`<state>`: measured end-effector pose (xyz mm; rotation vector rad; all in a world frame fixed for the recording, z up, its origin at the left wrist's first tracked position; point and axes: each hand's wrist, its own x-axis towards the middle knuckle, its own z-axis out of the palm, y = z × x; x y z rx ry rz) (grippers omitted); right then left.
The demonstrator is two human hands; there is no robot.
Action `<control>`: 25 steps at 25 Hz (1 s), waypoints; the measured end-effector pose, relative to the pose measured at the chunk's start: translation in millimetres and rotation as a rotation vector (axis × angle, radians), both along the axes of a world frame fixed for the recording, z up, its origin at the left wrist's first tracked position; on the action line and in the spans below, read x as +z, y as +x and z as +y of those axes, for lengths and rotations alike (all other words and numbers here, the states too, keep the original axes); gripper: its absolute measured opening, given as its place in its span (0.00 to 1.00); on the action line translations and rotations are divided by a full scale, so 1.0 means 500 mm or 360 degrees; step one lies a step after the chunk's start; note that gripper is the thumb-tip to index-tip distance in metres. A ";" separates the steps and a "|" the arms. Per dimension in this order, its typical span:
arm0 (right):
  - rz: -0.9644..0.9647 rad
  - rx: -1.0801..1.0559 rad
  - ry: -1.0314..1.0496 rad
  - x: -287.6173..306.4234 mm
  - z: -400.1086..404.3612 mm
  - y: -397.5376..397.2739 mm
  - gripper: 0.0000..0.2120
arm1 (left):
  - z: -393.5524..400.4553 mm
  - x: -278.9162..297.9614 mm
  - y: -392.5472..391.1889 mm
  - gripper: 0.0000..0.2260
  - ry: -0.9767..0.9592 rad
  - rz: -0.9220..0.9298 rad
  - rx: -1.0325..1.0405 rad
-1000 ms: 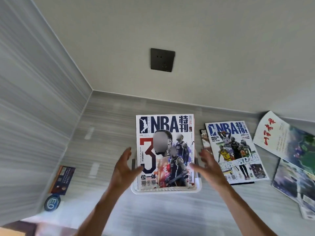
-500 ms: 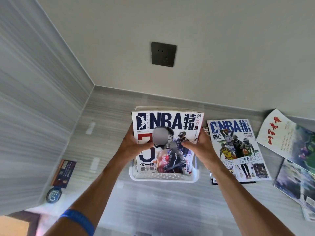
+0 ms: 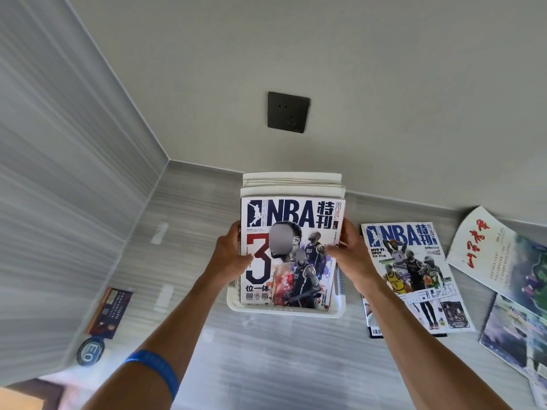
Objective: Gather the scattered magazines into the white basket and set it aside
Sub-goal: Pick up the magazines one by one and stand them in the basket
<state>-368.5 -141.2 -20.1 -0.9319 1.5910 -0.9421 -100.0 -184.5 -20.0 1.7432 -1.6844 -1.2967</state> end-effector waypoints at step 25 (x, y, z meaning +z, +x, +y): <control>0.1838 0.0384 0.0732 -0.100 0.313 -0.208 0.21 | 0.309 0.016 -0.295 0.16 -0.0698 -0.0202 -0.0374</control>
